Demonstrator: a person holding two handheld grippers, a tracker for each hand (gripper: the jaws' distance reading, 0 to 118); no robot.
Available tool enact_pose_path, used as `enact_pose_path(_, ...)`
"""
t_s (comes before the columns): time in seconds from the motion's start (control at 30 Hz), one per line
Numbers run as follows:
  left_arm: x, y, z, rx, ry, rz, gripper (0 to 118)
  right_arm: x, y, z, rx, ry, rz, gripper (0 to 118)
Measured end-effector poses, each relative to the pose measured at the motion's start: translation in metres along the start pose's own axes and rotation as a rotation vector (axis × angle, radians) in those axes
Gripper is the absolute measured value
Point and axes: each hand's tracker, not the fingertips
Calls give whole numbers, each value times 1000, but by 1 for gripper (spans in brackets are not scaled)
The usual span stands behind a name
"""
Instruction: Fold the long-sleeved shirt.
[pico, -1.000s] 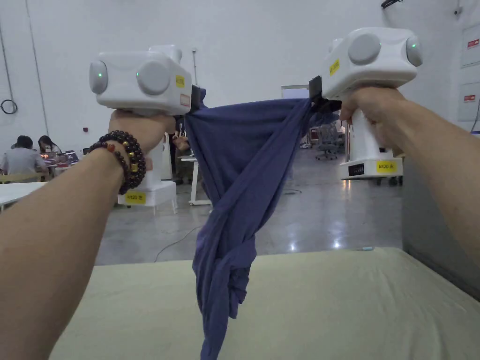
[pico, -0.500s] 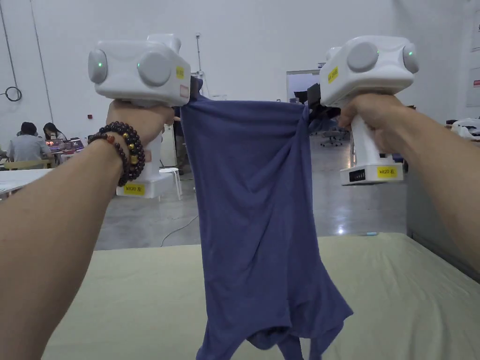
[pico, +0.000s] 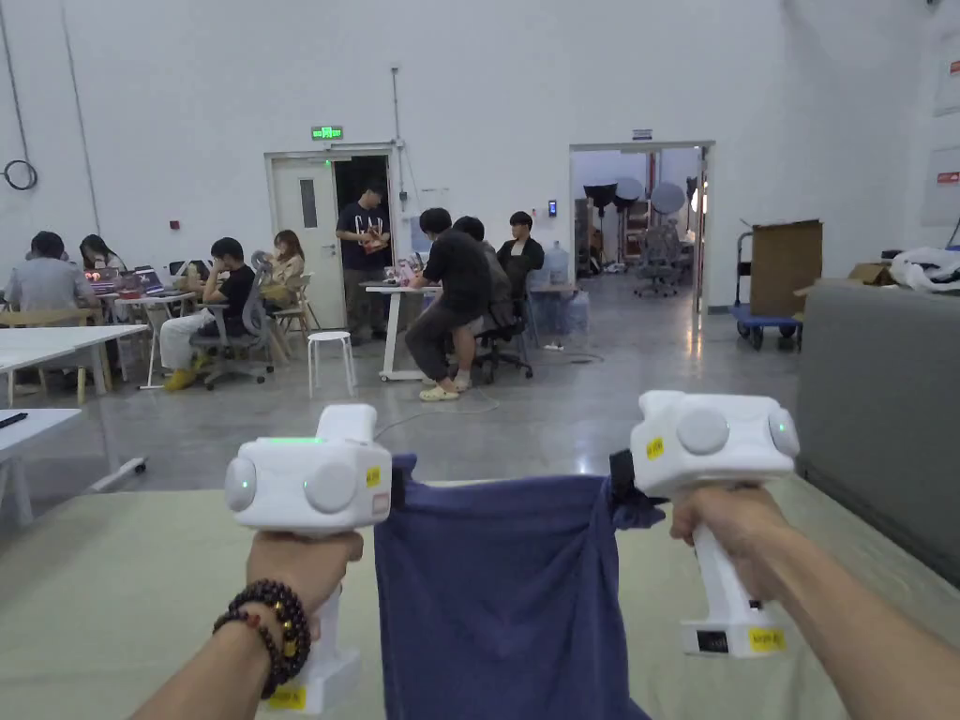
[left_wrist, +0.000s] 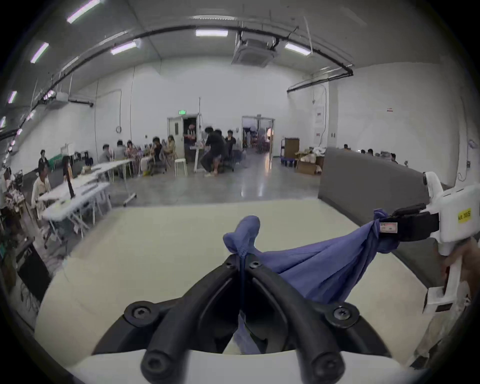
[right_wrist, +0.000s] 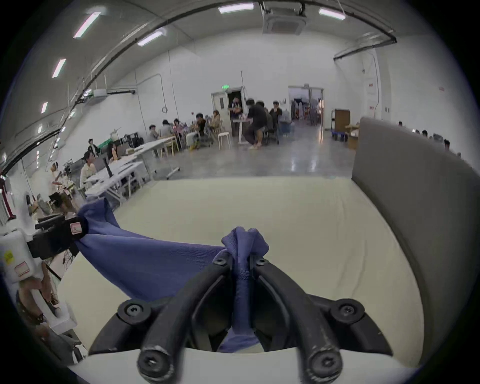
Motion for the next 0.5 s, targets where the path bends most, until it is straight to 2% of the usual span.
enact_pose_path(0.23,1,-24,18,-23,-32,18,0,-5,-29,15,7,6,2,7)
enact_pose_path(0.37,7,-37,58,5,-40,9,0,-27,-63,52,68,-38,118,7)
enact_pose_path(0.5,9,-79,107,-8,-60,-23,0,-39,-123,89,95,-26,96,7)
